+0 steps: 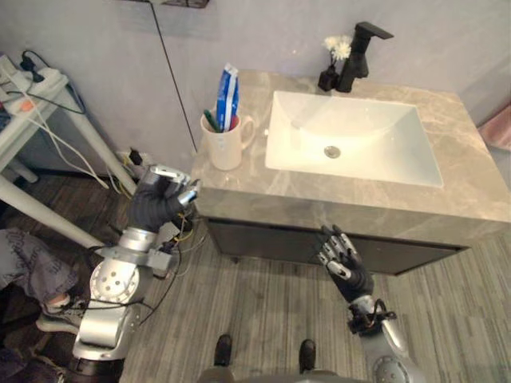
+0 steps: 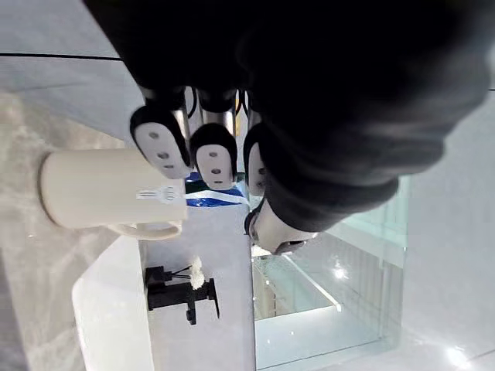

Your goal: Organize washtable

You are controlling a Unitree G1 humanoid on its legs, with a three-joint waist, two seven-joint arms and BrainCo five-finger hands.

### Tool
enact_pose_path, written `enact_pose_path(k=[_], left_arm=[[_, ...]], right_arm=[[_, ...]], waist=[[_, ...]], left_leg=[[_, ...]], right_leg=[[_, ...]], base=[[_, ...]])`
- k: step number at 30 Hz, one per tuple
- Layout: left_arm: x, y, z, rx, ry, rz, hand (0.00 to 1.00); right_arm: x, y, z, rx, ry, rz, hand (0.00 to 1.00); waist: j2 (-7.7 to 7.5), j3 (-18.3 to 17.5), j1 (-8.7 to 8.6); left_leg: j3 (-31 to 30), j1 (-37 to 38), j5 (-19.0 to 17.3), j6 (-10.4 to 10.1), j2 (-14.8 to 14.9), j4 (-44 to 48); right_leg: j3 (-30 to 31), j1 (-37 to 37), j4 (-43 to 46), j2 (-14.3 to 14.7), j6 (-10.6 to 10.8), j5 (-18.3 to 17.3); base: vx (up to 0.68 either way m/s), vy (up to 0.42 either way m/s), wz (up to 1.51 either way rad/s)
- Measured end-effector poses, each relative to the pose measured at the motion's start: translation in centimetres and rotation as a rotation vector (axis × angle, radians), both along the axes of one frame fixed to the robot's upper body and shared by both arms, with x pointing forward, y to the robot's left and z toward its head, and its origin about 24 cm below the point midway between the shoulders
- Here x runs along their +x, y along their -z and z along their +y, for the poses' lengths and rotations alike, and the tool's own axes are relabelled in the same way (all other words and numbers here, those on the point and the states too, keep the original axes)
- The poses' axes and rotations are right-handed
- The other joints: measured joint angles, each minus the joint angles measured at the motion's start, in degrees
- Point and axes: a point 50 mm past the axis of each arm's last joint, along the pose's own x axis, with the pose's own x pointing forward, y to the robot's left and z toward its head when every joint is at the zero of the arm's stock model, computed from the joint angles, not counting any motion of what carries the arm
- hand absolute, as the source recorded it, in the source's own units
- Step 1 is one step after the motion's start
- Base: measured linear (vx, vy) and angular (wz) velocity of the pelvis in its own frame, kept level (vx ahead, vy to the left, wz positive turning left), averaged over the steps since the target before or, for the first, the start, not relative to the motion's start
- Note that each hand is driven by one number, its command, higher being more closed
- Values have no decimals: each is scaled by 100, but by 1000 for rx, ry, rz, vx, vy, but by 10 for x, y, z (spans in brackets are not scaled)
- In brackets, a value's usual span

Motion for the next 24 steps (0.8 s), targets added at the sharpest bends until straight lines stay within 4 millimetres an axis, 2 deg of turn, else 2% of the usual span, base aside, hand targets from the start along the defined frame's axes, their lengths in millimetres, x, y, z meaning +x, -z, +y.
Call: enact_pose_path(k=[6, 18, 24], left_arm=[[14, 2, 3, -3, -19, 23, 100], [47, -23, -2, -11, -20, -44, 100], [56, -32, -6, 3, -14, -67, 100]], right_arm=[[3, -2, 0, 4, 3, -13, 0], [6, -4, 2, 10, 5, -21, 0], [6, -4, 2, 10, 9, -20, 0]], waist=[[-133, 63, -9], [-177, 436, -165], [-190, 566, -195]], left_leg=[[103, -102, -11, 5, -2, 1], [209, -256, -23, 10, 1, 10], [249, -324, -41, 19, 1, 15]], right_leg=[[105, -155, 8, -1, -2, 19], [218, -384, 26, 8, -16, 51], [265, -470, 30, 8, -18, 61]], base=[[19, -4, -7], [-1, -4, -5], [1, -4, -3]])
